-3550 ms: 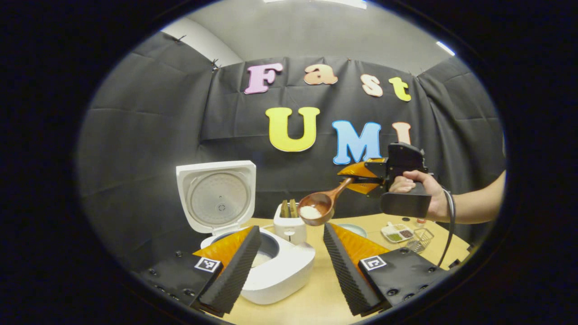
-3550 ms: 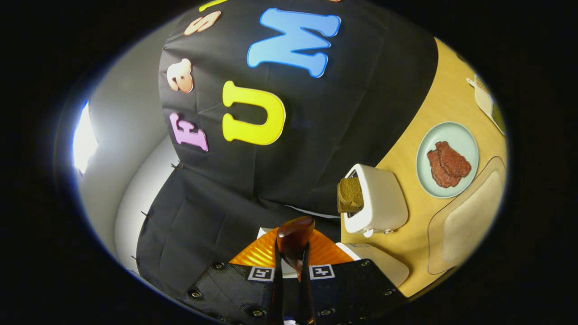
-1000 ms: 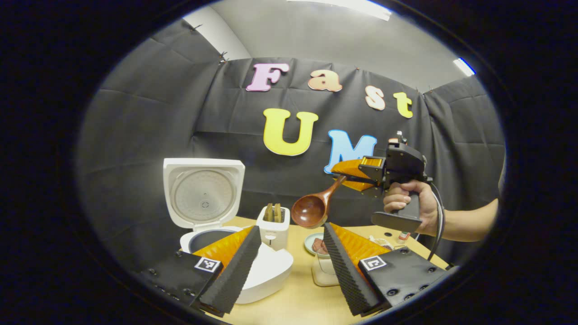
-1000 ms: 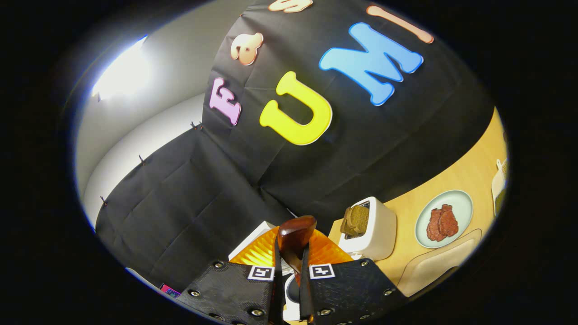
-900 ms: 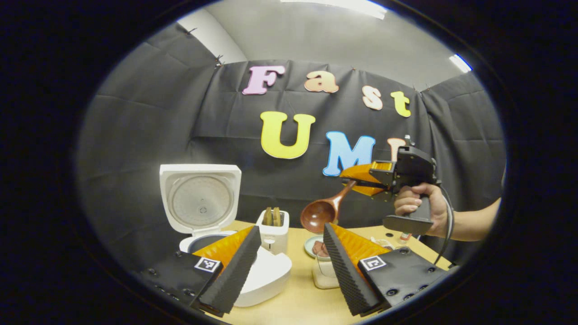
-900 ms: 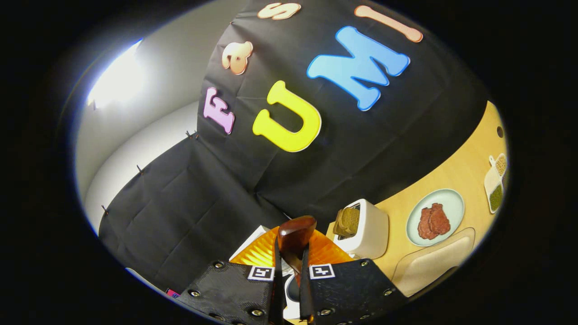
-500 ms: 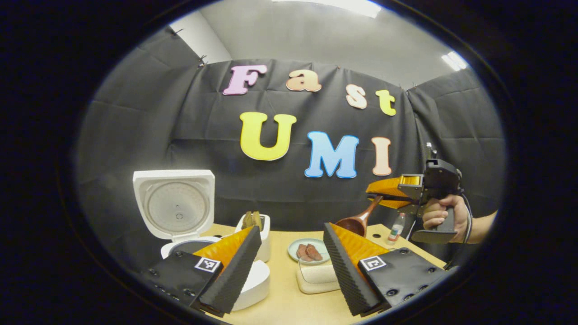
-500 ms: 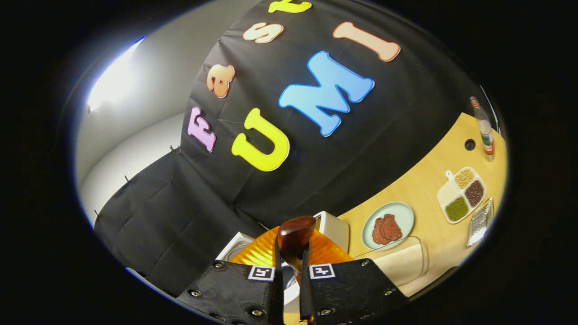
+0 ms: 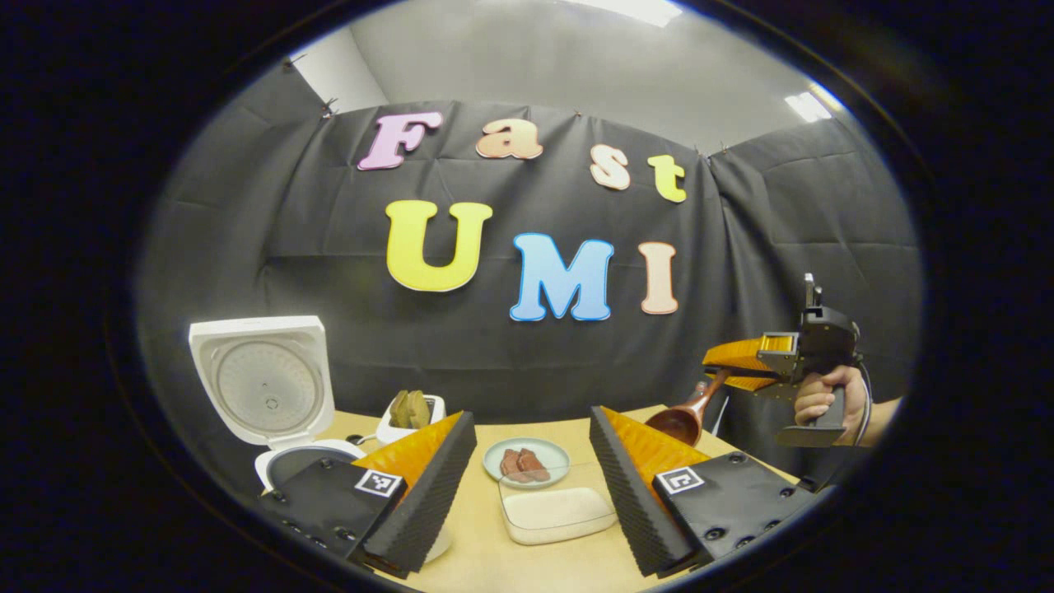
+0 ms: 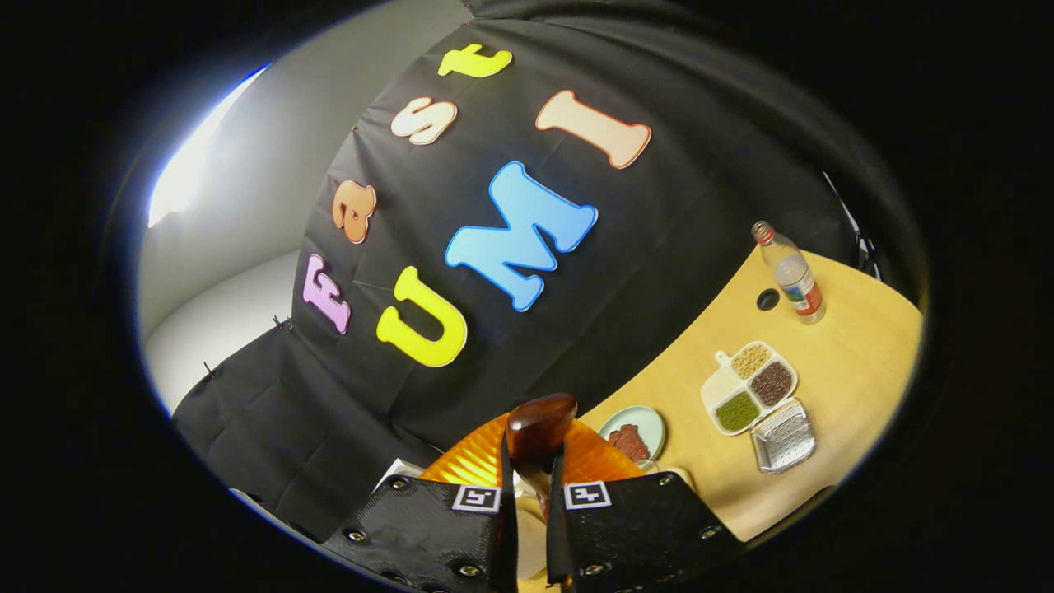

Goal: Close the left gripper, press the button to open the rice cooker; take a wooden spoon from the chopstick holder with the right hand, scoop a spoonful of rice and pour it into the rice cooker, then put the wooden spoon back into the chopstick holder.

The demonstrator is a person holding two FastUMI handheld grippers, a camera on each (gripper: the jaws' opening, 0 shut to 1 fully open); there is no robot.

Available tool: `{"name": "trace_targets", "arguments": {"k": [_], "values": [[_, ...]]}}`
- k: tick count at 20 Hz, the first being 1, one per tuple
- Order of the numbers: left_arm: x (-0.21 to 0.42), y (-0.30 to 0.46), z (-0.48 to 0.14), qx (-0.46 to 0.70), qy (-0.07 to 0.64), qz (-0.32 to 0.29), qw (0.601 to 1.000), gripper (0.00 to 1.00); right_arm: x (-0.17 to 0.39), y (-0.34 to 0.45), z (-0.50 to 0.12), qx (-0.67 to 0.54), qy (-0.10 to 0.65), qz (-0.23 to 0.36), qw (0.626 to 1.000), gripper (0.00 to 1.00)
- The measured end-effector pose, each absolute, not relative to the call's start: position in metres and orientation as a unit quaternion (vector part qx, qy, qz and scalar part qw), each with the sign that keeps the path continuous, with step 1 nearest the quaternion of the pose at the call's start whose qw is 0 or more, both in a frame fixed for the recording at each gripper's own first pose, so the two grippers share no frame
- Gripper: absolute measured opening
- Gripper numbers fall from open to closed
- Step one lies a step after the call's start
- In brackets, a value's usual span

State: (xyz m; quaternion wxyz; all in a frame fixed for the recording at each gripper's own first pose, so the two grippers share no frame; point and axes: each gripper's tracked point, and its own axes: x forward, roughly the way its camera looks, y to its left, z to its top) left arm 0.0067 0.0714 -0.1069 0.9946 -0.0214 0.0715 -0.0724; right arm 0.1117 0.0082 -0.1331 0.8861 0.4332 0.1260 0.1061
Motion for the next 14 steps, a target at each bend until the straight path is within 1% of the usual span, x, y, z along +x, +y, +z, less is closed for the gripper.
{"name": "trace_targets", "arguments": {"k": [3, 6, 8, 13, 14], "values": [[0.013, 0.06, -0.107, -0.014, 0.075, -0.079, 0.994, 0.95, 0.112, -0.025, -0.148, 0.417, 0.124, 0.069, 0.898, 0.13], [0.016, 0.055, -0.11, -0.007, 0.079, -0.075, 0.994, 0.97, 0.124, -0.066, -0.181, 0.385, 0.133, 0.001, 0.913, 0.14], [0.017, 0.055, -0.112, -0.012, 0.084, -0.065, 0.994, 0.98, 0.129, -0.089, -0.197, 0.377, 0.139, -0.035, 0.915, 0.13], [0.016, 0.05, -0.115, -0.01, 0.099, -0.048, 0.994, 0.97, 0.139, -0.123, -0.242, 0.328, 0.161, -0.088, 0.927, 0.14], [0.015, 0.05, -0.115, -0.004, 0.103, -0.044, 0.994, 0.95, 0.143, -0.124, -0.253, 0.321, 0.168, -0.091, 0.928, 0.14]]}}
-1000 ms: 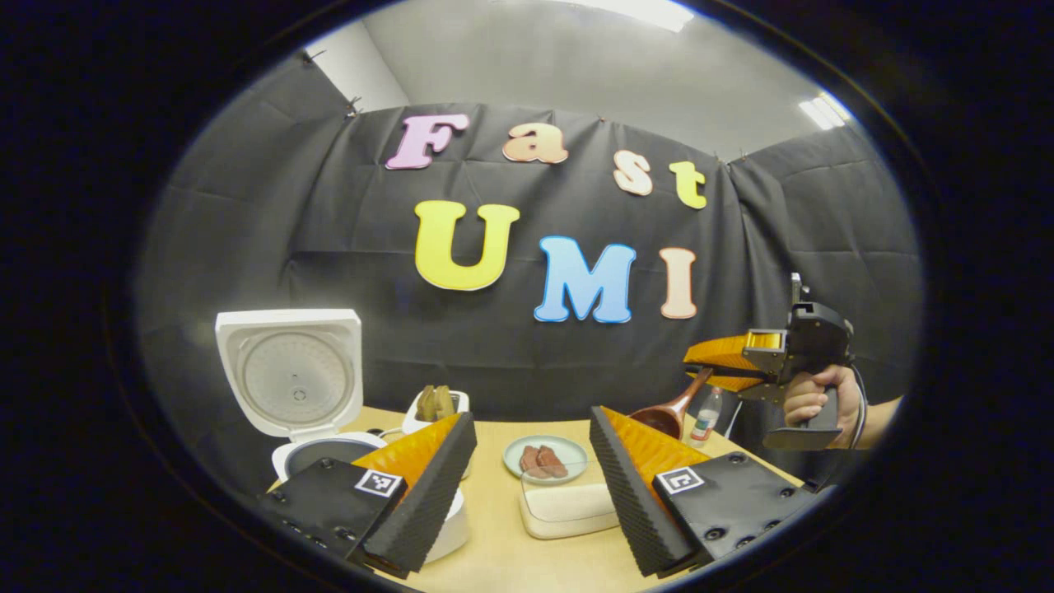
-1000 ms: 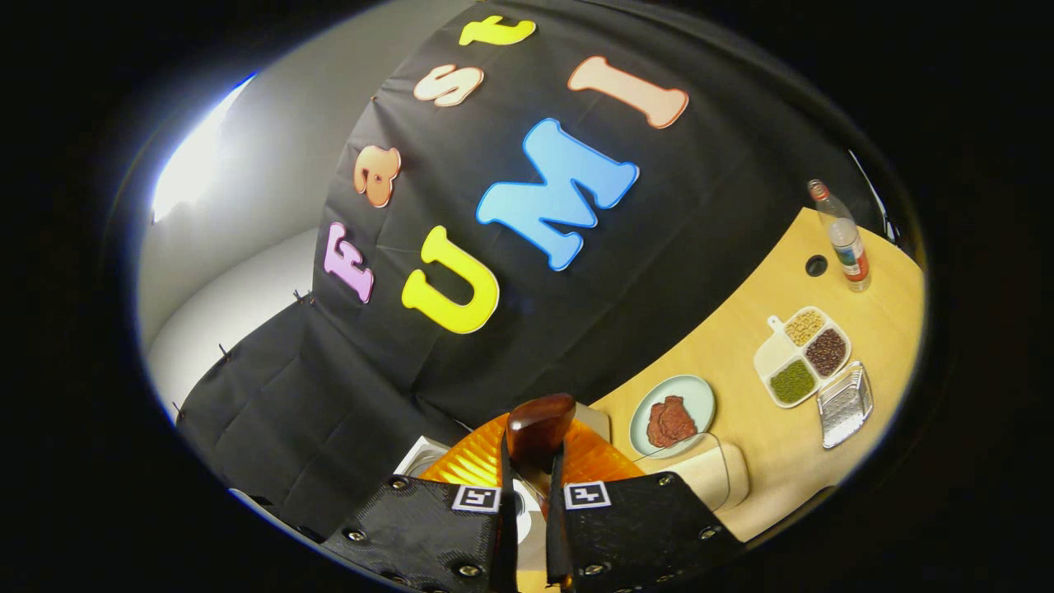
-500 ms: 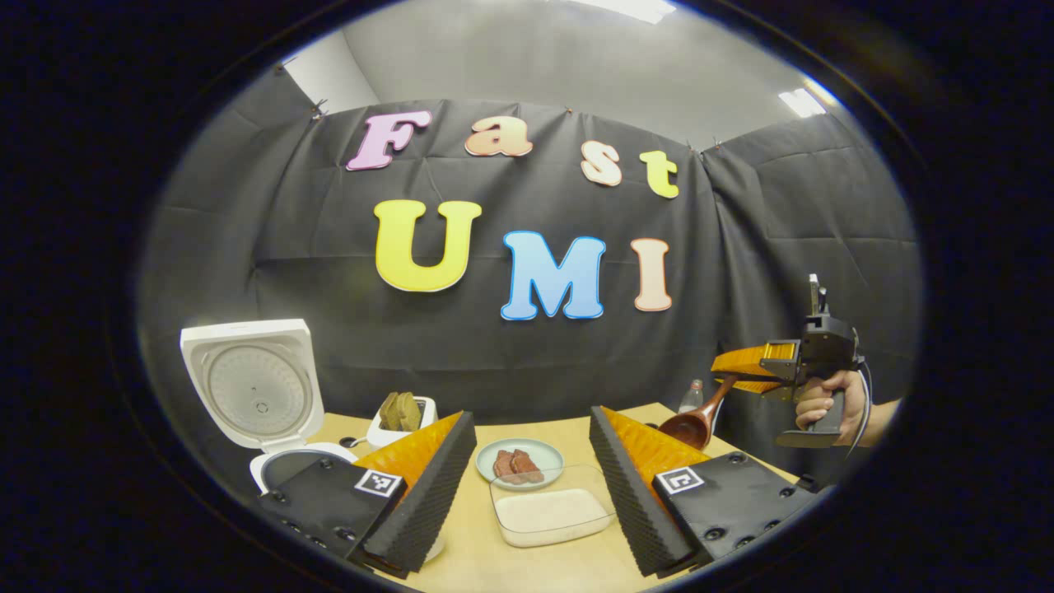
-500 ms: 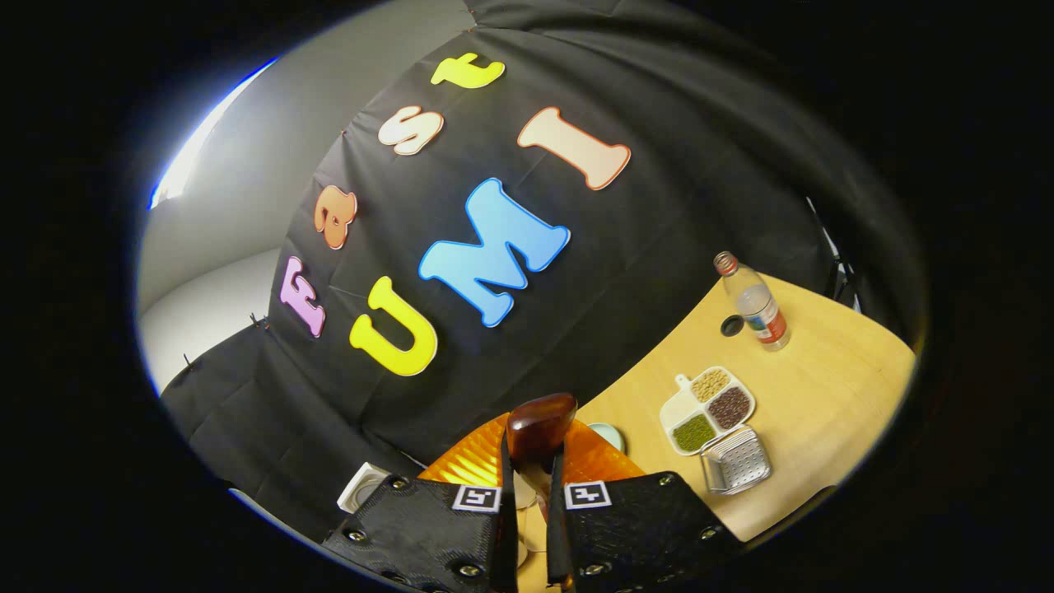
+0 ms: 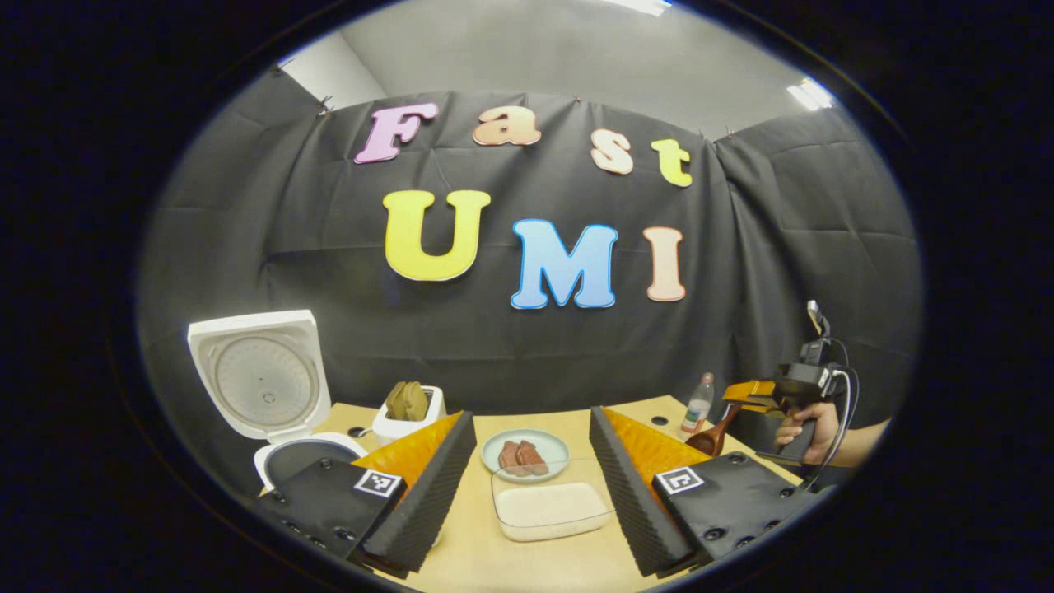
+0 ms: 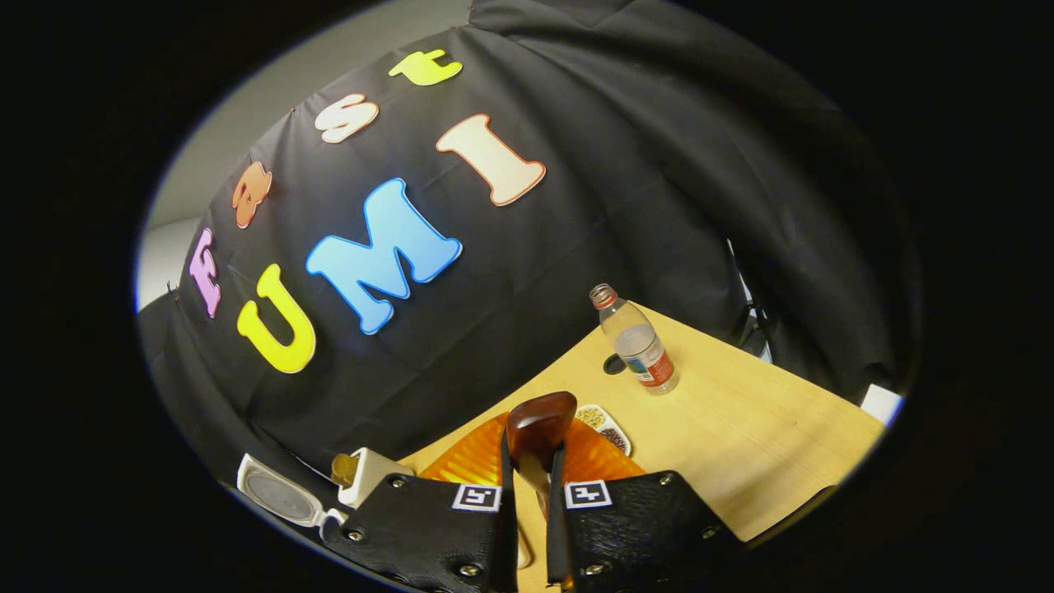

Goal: Close the left gripper, press the button to open the rice cooker; take a wooden spoon from the chopstick holder with the right hand, scoop a spoonful of rice and pour it into the rice cooker, then put the wooden spoon back into the chopstick holder.

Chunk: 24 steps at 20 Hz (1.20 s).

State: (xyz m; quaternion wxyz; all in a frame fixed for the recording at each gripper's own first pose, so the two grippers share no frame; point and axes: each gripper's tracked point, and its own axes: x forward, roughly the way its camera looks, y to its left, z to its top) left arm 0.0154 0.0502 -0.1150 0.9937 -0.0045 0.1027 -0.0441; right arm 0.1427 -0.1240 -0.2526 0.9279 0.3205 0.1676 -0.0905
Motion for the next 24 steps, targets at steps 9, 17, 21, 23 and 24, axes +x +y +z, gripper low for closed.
{"name": "trace_targets", "arguments": {"k": [9, 17, 21, 23, 24], "values": [[0.009, 0.049, -0.108, 0.033, 0.117, -0.021, 0.992, 0.95, 0.162, -0.116, -0.326, 0.261, 0.209, -0.114, 0.935, 0.14], [0.007, 0.051, -0.11, 0.016, 0.11, -0.024, 0.994, 0.96, 0.128, -0.156, -0.313, 0.169, 0.222, -0.162, 0.947, 0.99], [0.012, 0.07, -0.094, 0.012, 0.088, -0.004, 0.996, 0.96, 0.104, -0.16, -0.267, 0.136, 0.191, -0.15, 0.961, 0.99], [0.016, 0.084, -0.081, 0.008, 0.081, 0.004, 0.997, 0.95, 0.094, -0.154, -0.243, 0.129, 0.173, -0.137, 0.967, 0.99], [0.019, 0.094, -0.076, 0.007, 0.081, 0.009, 0.997, 0.98, 0.089, -0.15, -0.232, 0.13, 0.166, -0.13, 0.969, 0.99]]}}
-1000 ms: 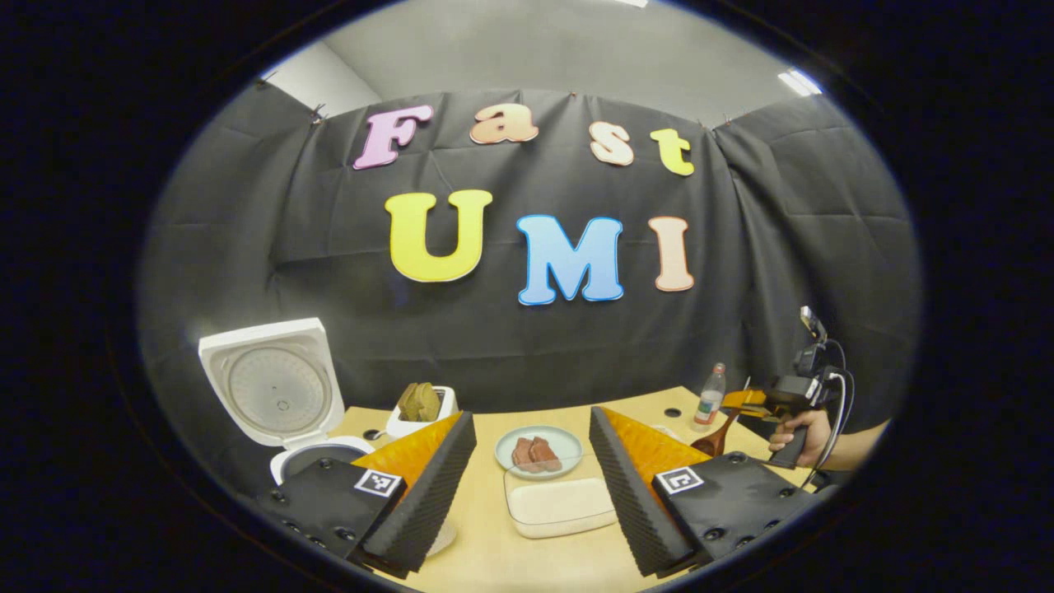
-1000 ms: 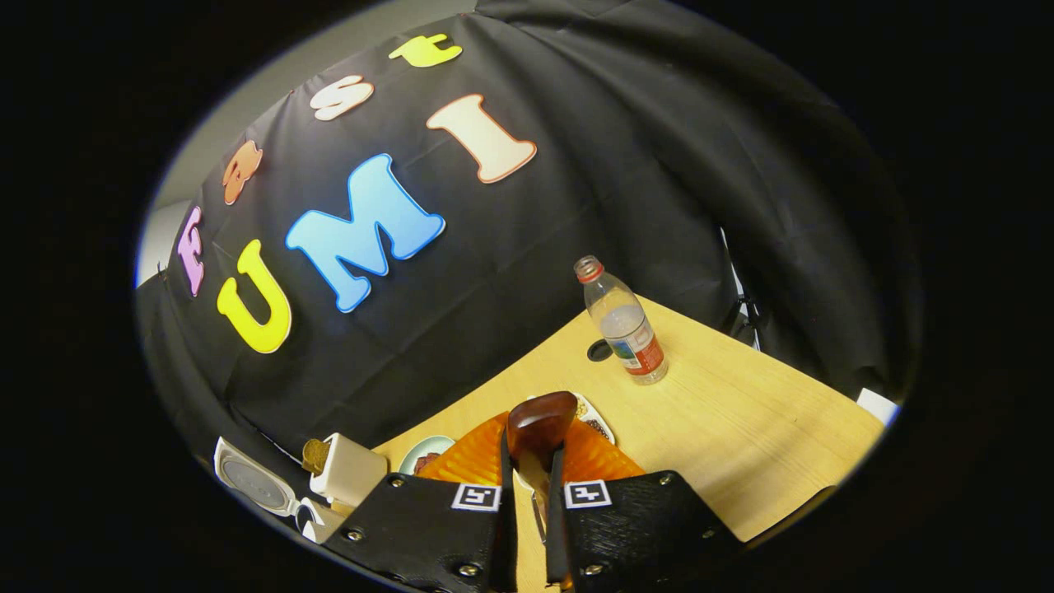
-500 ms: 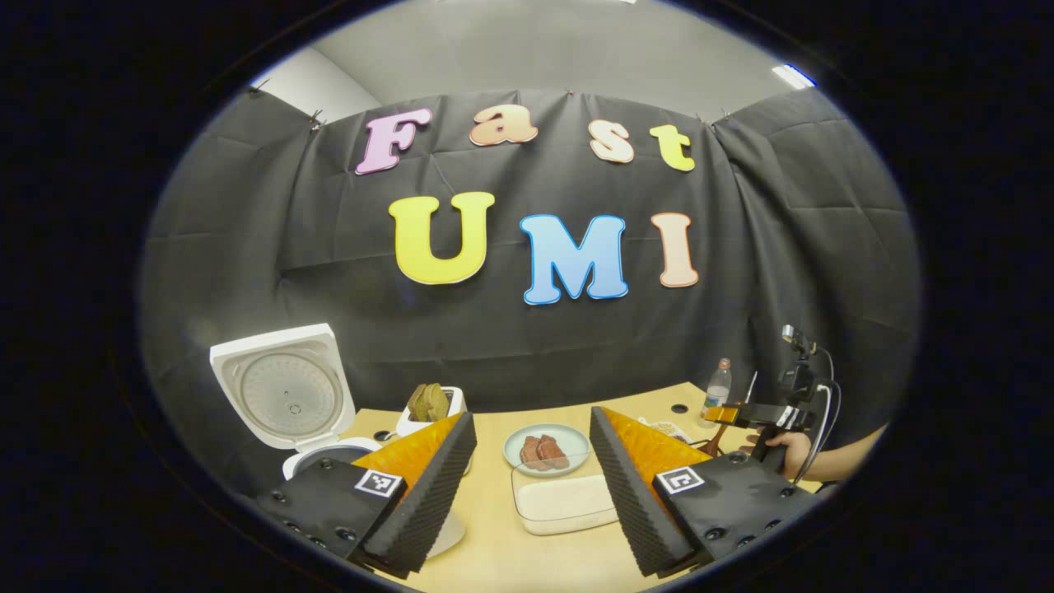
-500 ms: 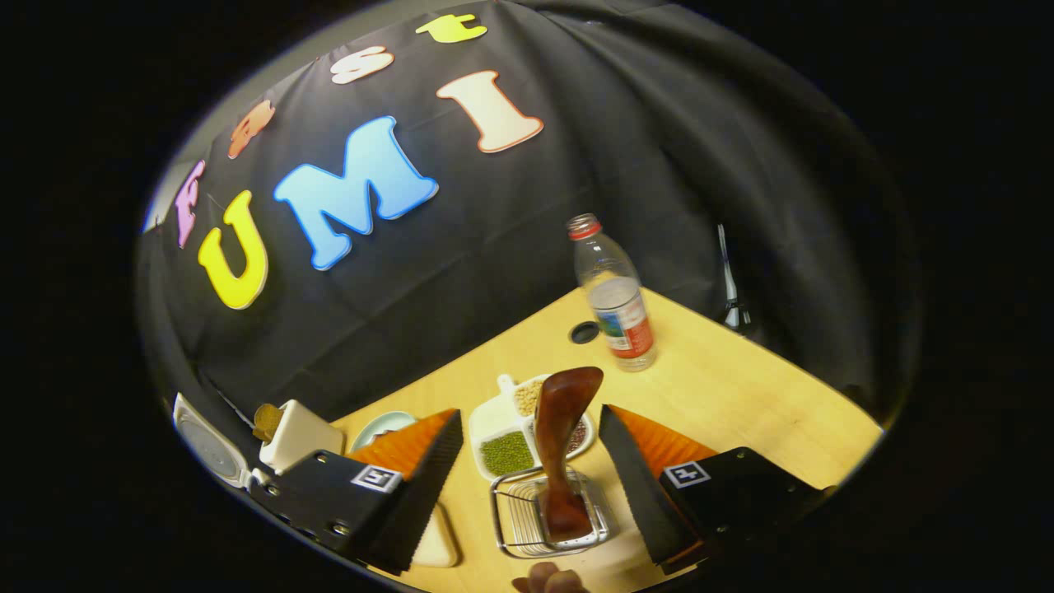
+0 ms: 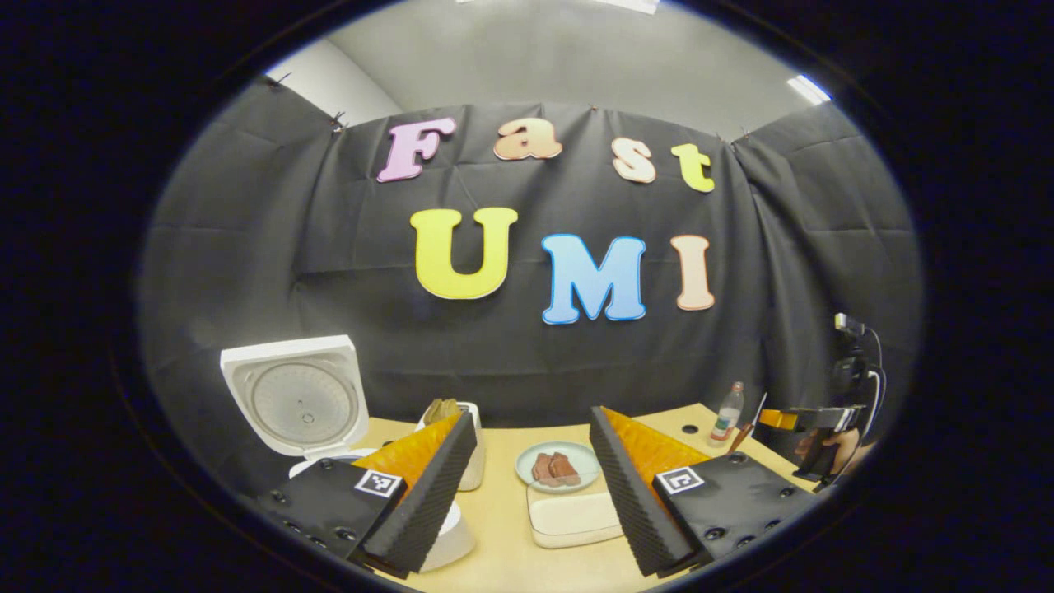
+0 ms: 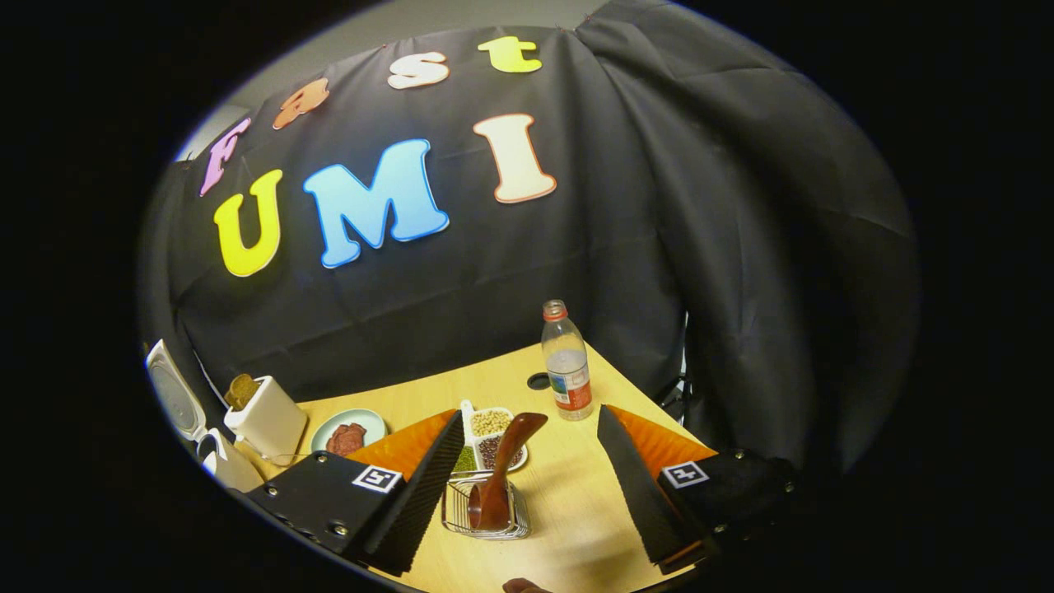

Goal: Close the left gripper, press the button to open the rice cooker; take a wooden spoon from the chopstick holder with the right hand, scoop a spoonful of rice and pour it into the rice cooker, then put the wooden spoon back into the chopstick holder.

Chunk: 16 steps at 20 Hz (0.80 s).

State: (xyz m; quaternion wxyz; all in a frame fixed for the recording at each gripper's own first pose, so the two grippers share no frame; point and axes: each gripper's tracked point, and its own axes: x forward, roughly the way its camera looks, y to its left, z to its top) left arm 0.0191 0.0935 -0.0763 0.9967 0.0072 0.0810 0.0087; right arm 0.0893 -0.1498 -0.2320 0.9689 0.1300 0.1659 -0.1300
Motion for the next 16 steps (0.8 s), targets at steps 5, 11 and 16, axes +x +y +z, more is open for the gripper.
{"name": "trace_targets", "arguments": {"k": [5, 11, 16], "values": [[0.029, 0.16, -0.045, -0.011, 0.081, 0.053, 0.995, 0.96, 0.078, -0.13, -0.201, 0.126, 0.14, -0.108, 0.976, 0.99], [0.055, 0.277, 0.005, -0.033, 0.057, 0.129, 0.989, 0.97, 0.074, -0.114, -0.203, 0.131, 0.143, -0.104, 0.975, 0.99], [0.094, 0.366, 0.013, -0.049, 0.054, 0.178, 0.981, 0.96, 0.08, -0.11, -0.206, 0.13, 0.148, -0.11, 0.974, 0.99]]}}
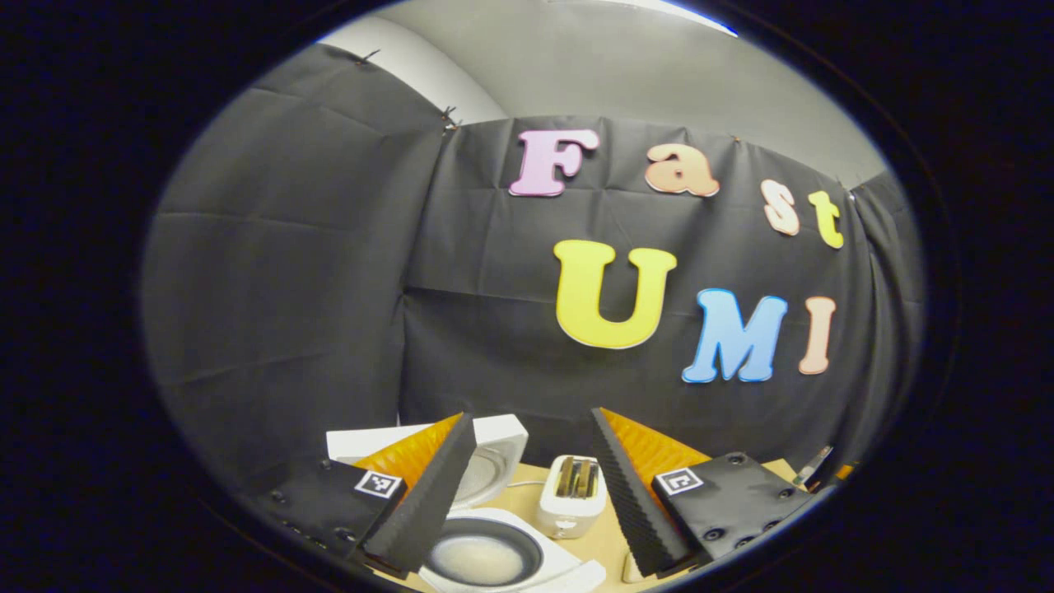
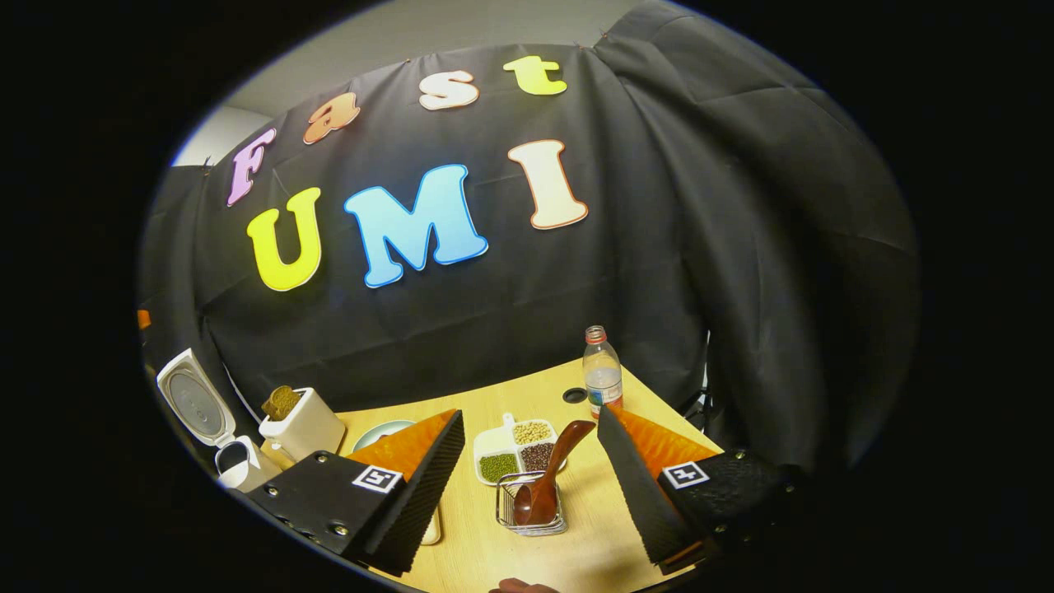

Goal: Close the left gripper, press the button to open the rice cooker; take a wooden spoon from the chopstick holder with the right hand, scoop a spoonful of rice and pour it into the rice cooker, then put the wooden spoon back into the chopstick holder.

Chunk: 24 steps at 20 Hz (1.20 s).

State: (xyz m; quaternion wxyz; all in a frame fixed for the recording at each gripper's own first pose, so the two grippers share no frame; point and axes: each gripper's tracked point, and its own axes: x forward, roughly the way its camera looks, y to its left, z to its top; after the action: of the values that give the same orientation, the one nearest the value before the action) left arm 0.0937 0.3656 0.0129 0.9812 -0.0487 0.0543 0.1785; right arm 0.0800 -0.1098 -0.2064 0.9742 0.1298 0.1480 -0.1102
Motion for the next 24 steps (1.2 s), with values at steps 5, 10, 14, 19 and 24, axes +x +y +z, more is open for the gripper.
{"name": "trace_targets", "arguments": {"k": [5, 10, 14, 19, 24], "values": [[0.142, 0.444, -0.019, -0.06, 0.075, 0.22, 0.971, 0.95, 0.085, -0.106, -0.204, 0.113, 0.152, -0.117, 0.975, 0.99], [0.186, 0.497, -0.057, -0.086, 0.105, 0.241, 0.961, 0.95, 0.086, -0.114, -0.201, 0.105, 0.153, -0.136, 0.973, 0.99], [0.195, 0.508, -0.088, -0.065, 0.134, 0.253, 0.956, 0.98, 0.089, -0.111, -0.21, 0.102, 0.173, -0.137, 0.97, 0.99], [0.182, 0.484, -0.085, -0.067, 0.134, 0.248, 0.957, 0.95, 0.092, -0.095, -0.208, 0.112, 0.167, -0.125, 0.972, 0.99], [0.15, 0.442, -0.095, -0.049, 0.115, 0.243, 0.962, 0.96, 0.093, -0.077, -0.195, 0.104, 0.152, -0.097, 0.978, 0.99]]}}
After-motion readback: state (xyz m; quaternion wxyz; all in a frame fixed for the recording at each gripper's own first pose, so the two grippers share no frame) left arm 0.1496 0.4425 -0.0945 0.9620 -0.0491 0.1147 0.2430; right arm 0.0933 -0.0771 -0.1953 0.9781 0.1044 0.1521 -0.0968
